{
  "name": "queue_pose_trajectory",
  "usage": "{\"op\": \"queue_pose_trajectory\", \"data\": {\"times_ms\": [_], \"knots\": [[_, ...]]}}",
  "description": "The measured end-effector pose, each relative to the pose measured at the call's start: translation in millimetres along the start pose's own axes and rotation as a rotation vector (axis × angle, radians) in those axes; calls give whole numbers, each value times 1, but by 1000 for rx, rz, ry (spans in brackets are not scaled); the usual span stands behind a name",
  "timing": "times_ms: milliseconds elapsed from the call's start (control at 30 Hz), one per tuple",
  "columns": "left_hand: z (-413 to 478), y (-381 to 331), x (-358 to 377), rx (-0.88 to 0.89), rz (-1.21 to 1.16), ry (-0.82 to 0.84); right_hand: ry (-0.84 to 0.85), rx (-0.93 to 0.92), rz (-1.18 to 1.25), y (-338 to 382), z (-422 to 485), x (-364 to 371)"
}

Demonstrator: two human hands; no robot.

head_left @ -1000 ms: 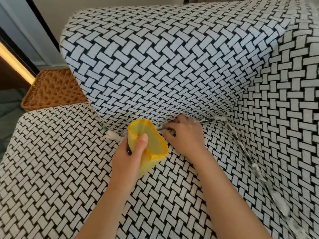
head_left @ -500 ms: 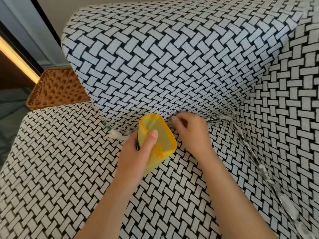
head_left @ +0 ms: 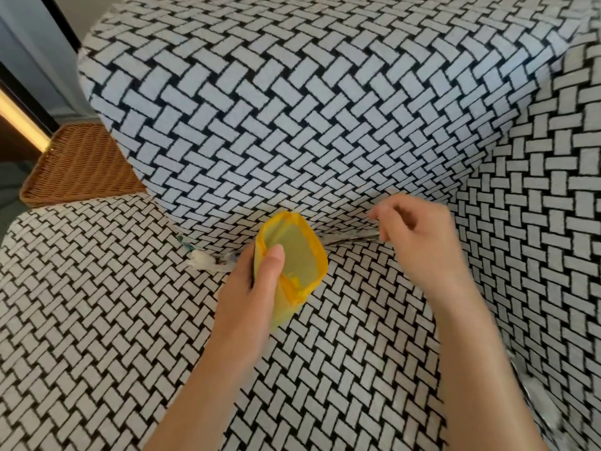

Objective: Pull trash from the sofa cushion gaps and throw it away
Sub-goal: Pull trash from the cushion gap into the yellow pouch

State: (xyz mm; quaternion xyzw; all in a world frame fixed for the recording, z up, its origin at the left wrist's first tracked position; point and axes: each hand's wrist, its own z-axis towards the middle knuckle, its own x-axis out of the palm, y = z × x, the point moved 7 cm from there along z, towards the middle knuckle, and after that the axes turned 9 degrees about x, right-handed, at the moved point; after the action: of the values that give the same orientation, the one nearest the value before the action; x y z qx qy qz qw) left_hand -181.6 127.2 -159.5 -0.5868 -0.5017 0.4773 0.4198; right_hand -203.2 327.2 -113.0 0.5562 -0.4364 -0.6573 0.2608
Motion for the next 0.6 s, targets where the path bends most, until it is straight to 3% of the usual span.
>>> {"op": "queue_pose_trajectory", "data": {"times_ms": [133, 433, 600], "knots": [[0, 2, 1, -11, -4, 11, 16, 166, -456, -41, 10, 9], [0, 2, 0, -27, -18, -8, 94, 11, -584, -30, 9, 47], [2, 8, 0, -28, -39, -23, 84, 34, -732, -29, 15, 52]]}}
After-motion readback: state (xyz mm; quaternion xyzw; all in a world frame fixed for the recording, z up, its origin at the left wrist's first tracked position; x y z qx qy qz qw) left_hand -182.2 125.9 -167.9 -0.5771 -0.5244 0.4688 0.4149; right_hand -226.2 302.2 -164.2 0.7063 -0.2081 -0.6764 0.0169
